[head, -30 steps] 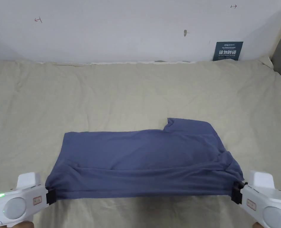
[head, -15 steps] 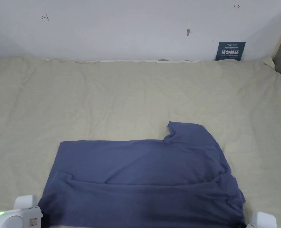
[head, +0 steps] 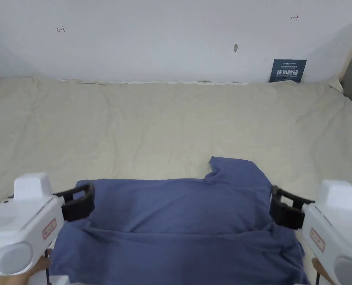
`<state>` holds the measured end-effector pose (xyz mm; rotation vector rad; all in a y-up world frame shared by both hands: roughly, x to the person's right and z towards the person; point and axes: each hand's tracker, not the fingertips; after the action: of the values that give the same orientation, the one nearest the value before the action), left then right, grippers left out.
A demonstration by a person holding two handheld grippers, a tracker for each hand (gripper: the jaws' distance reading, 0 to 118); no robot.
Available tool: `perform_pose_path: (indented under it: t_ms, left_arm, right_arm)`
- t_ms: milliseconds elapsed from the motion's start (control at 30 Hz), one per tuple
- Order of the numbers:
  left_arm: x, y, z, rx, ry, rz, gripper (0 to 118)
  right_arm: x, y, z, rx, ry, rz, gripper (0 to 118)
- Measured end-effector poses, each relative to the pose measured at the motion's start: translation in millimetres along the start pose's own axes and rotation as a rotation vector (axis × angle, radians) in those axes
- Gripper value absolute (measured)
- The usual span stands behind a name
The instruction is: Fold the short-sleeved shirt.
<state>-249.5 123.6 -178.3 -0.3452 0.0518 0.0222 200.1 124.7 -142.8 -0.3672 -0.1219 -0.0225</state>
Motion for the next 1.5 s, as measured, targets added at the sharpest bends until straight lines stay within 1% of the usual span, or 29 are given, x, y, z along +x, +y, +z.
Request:
perform_pose_path:
  t_ms: [67,133,167,200,233,267,300,333,367,400,433,500,567,633,700,833,933,967,1067,1200,1233,1267,1300,1333,1367,1400,1433,1467,1500]
  left_arm:
    - [14,16,6,0.106,0.010,-0.020,111]
    - [24,23,9,0.175,0.027,-0.048,110]
    - [30,25,9,0.205,0.044,-0.065,108]
    - [34,24,6,0.227,0.052,-0.076,99]
    - [37,24,6,0.235,0.058,-0.076,86]
    - [41,22,5,0.235,0.059,-0.070,69]
    - [43,21,4,0.231,0.053,-0.061,30]
    - [44,20,1,0.229,0.045,-0.047,1]
    - [45,18,-3,0.222,0.040,-0.038,1]
    - [43,16,-6,0.203,0.015,-0.025,0]
    - [42,15,-9,0.184,0.010,-0.035,0]
    - [42,13,-19,0.180,0.009,-0.043,0]
    - [40,13,-29,0.136,0.007,-0.058,0]
    - [38,16,-50,0.066,-0.005,-0.026,0]
    - [27,20,-78,-0.036,-0.043,0.005,0]
    - [3,27,-146,-0.242,-0.114,0.081,0]
    - [-14,24,-200,-0.409,-0.192,0.130,0]
    - [-20,22,-217,-0.428,-0.157,0.132,0]
    - [-33,9,-261,-0.528,-0.111,0.108,0]
    - [-40,-12,-302,-0.604,-0.059,0.012,0]
    - [-42,-18,-311,-0.625,-0.050,0.005,2]
    - [-42,-22,-314,-0.639,-0.039,0.007,10]
    - [-44,-26,-317,-0.638,-0.022,0.021,39]
    - [-46,-30,-322,-0.644,-0.015,0.036,71]
    - [-49,-34,-327,-0.654,-0.007,0.061,100]
    - [-53,-37,-330,-0.665,-0.004,0.075,116]
    - [-54,-39,-331,-0.667,-0.001,0.075,115]
    - [-53,-42,-331,-0.655,0.004,0.078,109]
    - [-52,-45,-332,-0.649,0.007,0.082,98]
  right_arm:
    - [-14,18,8,0.094,-0.023,0.047,110]
    - [-23,25,13,0.163,-0.044,0.084,109]
    - [-30,29,15,0.187,-0.060,0.097,107]
    - [-36,32,16,0.208,-0.075,0.108,100]
    - [-40,34,17,0.219,-0.077,0.113,89]
    - [-41,33,15,0.219,-0.076,0.116,75]
    - [-44,34,15,0.221,-0.071,0.118,47]
    - [-46,35,15,0.221,-0.065,0.118,21]
    - [-48,36,13,0.218,-0.057,0.120,3]
    - [-47,33,7,0.212,-0.050,0.119,2]
    - [-48,33,6,0.212,-0.051,0.118,1]
    - [-48,34,1,0.197,-0.018,0.112,1]
    - [-47,30,-8,0.187,-0.020,0.110,1]
    - [-47,31,-14,0.179,-0.016,0.109,1]
    - [-47,30,-22,0.168,-0.007,0.100,1]
    - [-47,31,-41,0.149,-0.004,0.116,1]
    - [-48,29,-58,0.127,0.011,0.101,1]
    - [-48,28,-64,0.120,0.014,0.100,1]
    - [-51,24,-83,0.093,0.011,0.111,1]
    - [-54,17,-108,0.051,0.005,0.108,1]
    - [-54,15,-114,0.040,0.003,0.109,1]
    - [-54,14,-120,0.031,0.001,0.108,1]
    - [-55,12,-125,0.021,-0.001,0.108,1]
    - [-55,10,-131,0.010,-0.001,0.109,1]
    - [-56,8,-136,-0.001,-0.002,0.111,1]
    - [-56,6,-139,-0.008,-0.004,0.112,1]
    - [-56,4,-143,-0.016,-0.004,0.112,1]
    - [-55,1,-147,-0.026,-0.005,0.113,1]
    - [-54,-1,-150,-0.034,-0.006,0.109,1]
